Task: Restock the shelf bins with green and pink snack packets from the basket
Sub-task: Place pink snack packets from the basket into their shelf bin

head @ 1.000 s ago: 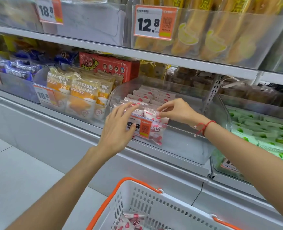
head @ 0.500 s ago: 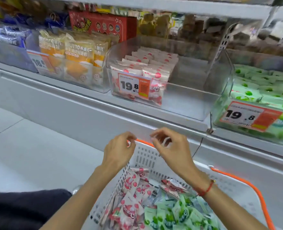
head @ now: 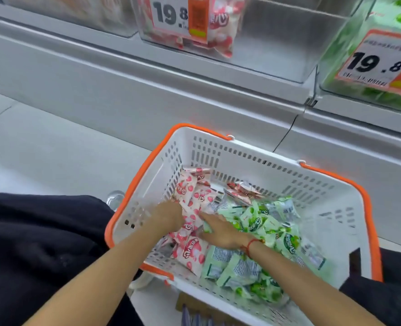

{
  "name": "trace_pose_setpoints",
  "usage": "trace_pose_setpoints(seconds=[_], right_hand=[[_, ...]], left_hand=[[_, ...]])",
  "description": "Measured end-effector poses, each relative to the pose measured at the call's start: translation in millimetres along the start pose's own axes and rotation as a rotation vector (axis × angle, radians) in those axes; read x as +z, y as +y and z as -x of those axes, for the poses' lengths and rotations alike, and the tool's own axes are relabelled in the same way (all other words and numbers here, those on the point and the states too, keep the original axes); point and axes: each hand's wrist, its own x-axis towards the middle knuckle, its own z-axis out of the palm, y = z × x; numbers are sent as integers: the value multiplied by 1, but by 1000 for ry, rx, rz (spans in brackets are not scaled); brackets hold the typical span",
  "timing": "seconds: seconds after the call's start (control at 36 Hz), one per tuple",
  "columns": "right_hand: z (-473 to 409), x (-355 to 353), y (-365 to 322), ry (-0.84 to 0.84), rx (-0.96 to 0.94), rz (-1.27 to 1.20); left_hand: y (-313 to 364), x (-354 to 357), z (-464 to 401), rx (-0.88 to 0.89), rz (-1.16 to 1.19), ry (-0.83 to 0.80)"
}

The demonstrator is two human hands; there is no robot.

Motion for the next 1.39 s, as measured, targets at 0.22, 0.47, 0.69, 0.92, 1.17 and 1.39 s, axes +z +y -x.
trace_pose_setpoints(seconds=[0.22,0.47,0.69,0.92,1.17,1.39], right_hand=[[-14,0,-2,211,-15,-361],[29,-87,-43,607,-112,-758],[84,-166,-90,1247,-396,-427],[140,-252,-147,1568,-787,-310],[114,-332,-182,1621,-743,-182],[87,-339,-167,1383,-370,74]], left_hand=[[-12,-22,-9,5,327,-90],[6,-86,14,196,911,288],[45,-167,62,516,1020,798],[68,-271,122,951,1121,942],[49,-359,123,751,940,1102],[19,-350,74,243,419,1181]])
